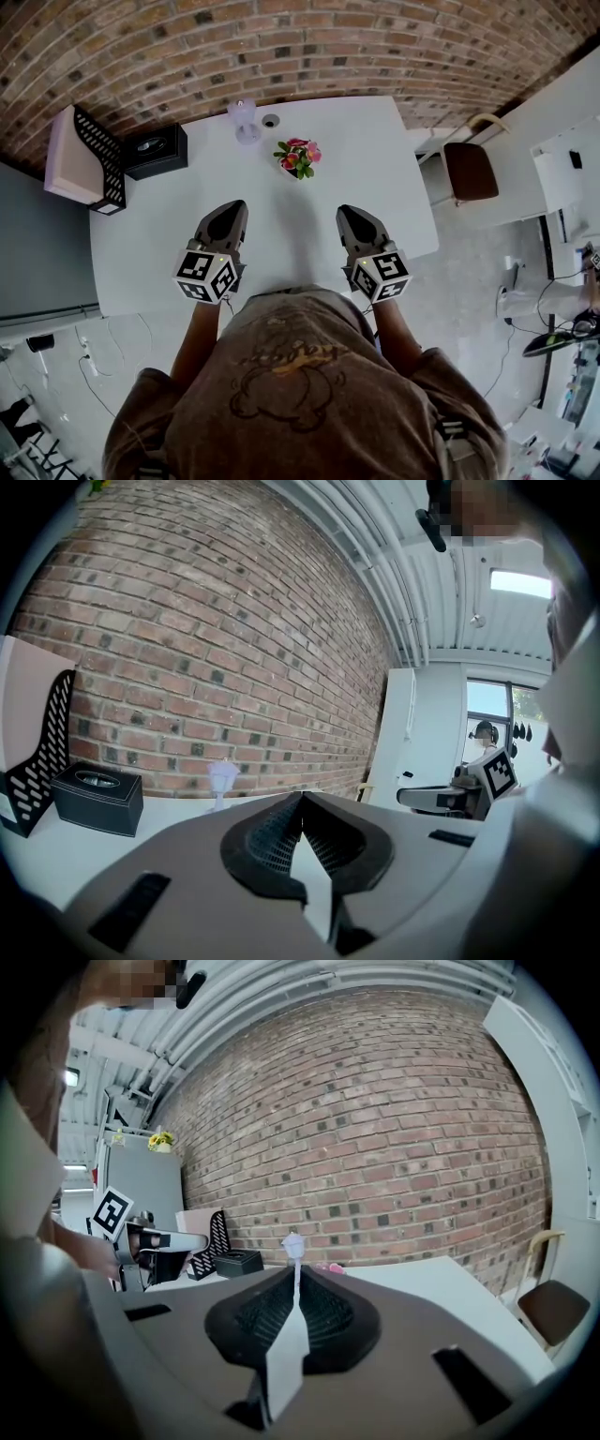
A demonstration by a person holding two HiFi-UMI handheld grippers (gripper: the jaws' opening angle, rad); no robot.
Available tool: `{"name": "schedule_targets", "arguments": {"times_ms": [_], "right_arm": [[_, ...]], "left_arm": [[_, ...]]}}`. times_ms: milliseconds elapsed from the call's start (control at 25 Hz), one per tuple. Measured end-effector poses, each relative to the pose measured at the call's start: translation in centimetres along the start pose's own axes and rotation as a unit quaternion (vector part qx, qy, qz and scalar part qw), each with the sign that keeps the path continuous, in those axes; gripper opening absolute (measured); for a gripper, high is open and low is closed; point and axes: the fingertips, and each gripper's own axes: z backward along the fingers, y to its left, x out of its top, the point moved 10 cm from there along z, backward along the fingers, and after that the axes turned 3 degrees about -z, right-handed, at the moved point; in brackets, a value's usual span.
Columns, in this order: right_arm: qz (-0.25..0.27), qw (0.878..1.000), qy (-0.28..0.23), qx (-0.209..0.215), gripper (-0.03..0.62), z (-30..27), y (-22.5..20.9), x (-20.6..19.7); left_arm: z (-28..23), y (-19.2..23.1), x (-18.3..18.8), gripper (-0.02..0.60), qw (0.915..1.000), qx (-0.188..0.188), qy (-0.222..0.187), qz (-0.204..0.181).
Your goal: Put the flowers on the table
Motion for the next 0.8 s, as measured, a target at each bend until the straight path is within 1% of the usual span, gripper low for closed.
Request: {"name": "schedule_targets", "arguments": {"times_ms": [200,400,600,800], "right_arm": [[0.01,1.0,0.007,0.005,0.003,-0.8,0.0,-0.5],[0.012,1.0,0.013,-0.003,0.003,-1.4,-0.5,-1.3],[0.008,1.0,0.017,-0.016,0.003,-1.4,-1.0,-1.5],[0.007,1.0,0.019,-0.016,0.002,-1.3,-1.3,-1.4]], "left_arm": [[0.0,0.0,-0.6,0.021,1.0,0.003,0.002,-0.007],[0.2,0.4,-1.4,0.021,0.9999,0.011,0.003,-0.007],[0.2,0.4,-1.4,0.021,0.9998,0.016,0.003,-0.007],[0.0,0.2,-1.2,0.021,0.9998,0.018,0.0,-0.005]]}}
